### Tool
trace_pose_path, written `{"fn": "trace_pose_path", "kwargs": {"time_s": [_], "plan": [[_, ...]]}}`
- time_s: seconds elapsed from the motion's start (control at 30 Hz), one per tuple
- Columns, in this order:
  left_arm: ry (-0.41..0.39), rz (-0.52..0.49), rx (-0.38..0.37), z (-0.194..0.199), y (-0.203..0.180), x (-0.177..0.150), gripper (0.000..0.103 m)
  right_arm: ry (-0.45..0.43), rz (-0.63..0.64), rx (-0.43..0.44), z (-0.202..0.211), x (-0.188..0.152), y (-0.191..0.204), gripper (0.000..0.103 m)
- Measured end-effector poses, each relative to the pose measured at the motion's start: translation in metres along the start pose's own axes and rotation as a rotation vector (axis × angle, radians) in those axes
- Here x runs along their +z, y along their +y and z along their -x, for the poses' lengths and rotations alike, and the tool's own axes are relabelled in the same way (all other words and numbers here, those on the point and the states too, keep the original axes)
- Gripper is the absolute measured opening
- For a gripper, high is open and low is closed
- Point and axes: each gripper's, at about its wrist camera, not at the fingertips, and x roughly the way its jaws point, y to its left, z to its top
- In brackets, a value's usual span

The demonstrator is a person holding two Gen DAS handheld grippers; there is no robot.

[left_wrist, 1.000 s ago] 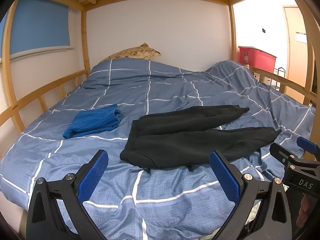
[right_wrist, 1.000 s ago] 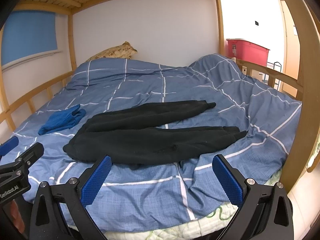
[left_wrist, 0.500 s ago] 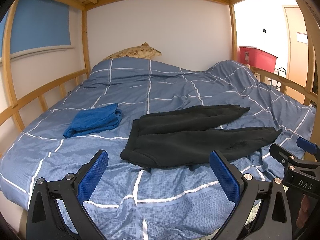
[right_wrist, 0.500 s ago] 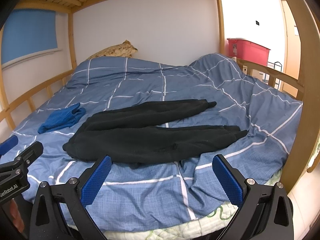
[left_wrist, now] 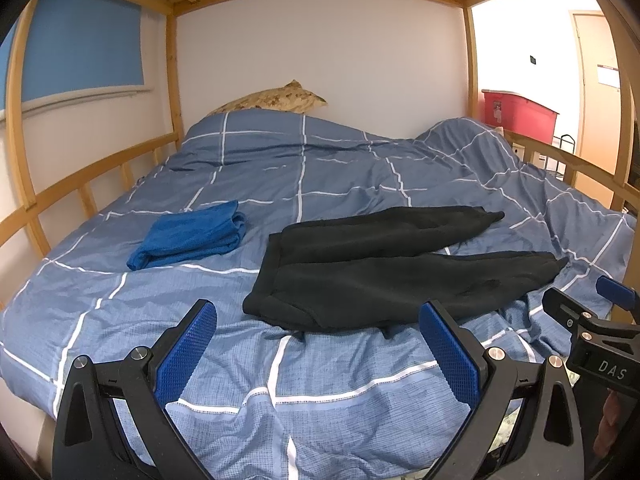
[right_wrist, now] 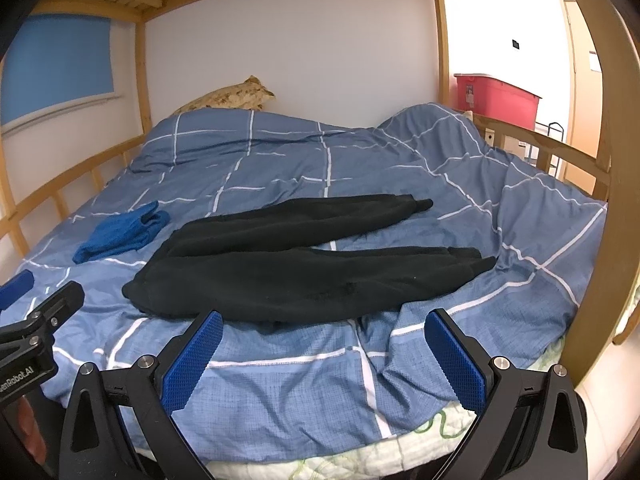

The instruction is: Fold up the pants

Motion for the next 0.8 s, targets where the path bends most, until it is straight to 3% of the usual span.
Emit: {"fn": "trace_pose_path", "kwargs": {"time_s": [0.4,0.67,0.8], "plan": [[0.064,0.042,0.063,-0.032,0.013,-0.014,0.103,0.043,-0.035,-0.018,-0.029,-0.011,0.0,0.102],[0.122,0.051,0.121,-0.081,0.025,-0.007,0.102,0.1,-0.138,-0.012,-0.08,-0.012,-0.009,0.102],[0.15,0.058,0.141,-0.105,0.03,-0.006,0.1,0.143,-0.216,-0.003,-0.106,-0.014,-0.02,0.096]]}}
